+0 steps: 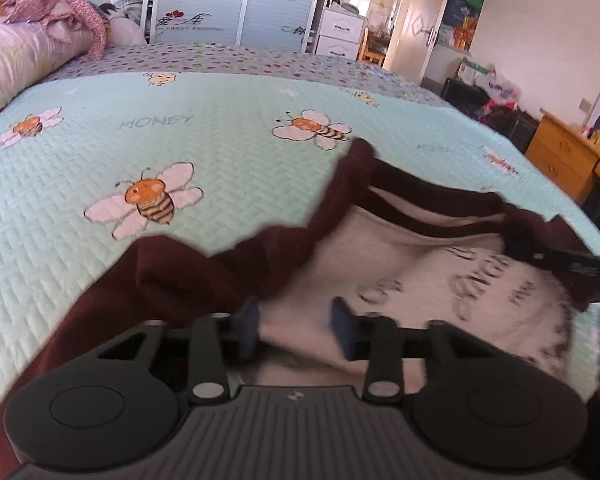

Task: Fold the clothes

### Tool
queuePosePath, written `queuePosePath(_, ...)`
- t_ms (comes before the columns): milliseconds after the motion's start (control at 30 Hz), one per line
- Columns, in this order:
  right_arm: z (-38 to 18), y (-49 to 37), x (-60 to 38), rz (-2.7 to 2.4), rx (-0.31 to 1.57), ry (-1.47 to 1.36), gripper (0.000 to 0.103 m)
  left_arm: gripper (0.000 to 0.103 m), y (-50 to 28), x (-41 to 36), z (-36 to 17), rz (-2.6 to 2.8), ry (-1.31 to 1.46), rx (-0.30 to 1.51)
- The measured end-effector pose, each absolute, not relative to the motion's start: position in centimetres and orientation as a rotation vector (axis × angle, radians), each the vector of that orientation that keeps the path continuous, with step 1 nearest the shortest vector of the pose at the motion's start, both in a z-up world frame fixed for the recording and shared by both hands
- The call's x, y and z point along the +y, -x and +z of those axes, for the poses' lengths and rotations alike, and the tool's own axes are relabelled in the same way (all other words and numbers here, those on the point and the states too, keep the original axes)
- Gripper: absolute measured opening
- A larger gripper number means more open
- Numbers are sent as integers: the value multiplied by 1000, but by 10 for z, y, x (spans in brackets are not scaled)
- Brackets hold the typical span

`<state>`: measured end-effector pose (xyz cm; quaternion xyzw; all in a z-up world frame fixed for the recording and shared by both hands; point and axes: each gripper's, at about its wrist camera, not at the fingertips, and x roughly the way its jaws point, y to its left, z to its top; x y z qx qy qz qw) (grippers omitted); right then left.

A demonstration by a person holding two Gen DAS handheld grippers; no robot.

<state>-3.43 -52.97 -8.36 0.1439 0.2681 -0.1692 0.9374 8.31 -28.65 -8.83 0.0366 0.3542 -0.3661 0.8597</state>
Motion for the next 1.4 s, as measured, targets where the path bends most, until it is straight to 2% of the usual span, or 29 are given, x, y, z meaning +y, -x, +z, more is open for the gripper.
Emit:
queuePosePath(300, -76, 32, -529, -333, 536, -333, 13, 57, -35, -297, -124, -874, -180, 862)
queuePosePath(467, -54, 25, -539, -326, 469, -371, 13, 59, -32, -303, -136, -876, -227, 850)
queuePosePath(700, -13, -41, -574, -324, 430, -305, 12, 60, -29, -307, -139, -876, -244, 840)
queuePosePath(800, 7, -81, -604, -345, 403, -312, 5, 61, -31, -307, -139, -880, -237, 846)
queuePosePath(900, 28, -105, -612, -303, 359, -339, 5, 63, -34, -308, -139, -884, -235, 851)
queuePosePath(967, 33, -114, -603, -254, 386, -316, 8, 64, -35, -308, -139, -887, -233, 852)
queuePosePath(1033, 25, -107, -596, -263, 419, -303, 34, 64, -36, -308, -139, -891, -228, 852)
queuePosePath(1067, 18, -100, -593, -272, 440, -301, 60, 64, -36, -306, -139, -892, -221, 851)
queuePosePath(1100, 7, -87, -593, -303, 465, -293, 73, 64, -35, -305, -139, -894, -215, 852)
queuePosePath(1200, -24, -42, -595, -415, 543, -281, 73, 64, -35, -302, -139, -897, -196, 853)
queuePosePath(1400, -71, 61, -622, -600, 573, -593, 73, 66, -33, -305, -139, -878, -201, 855)
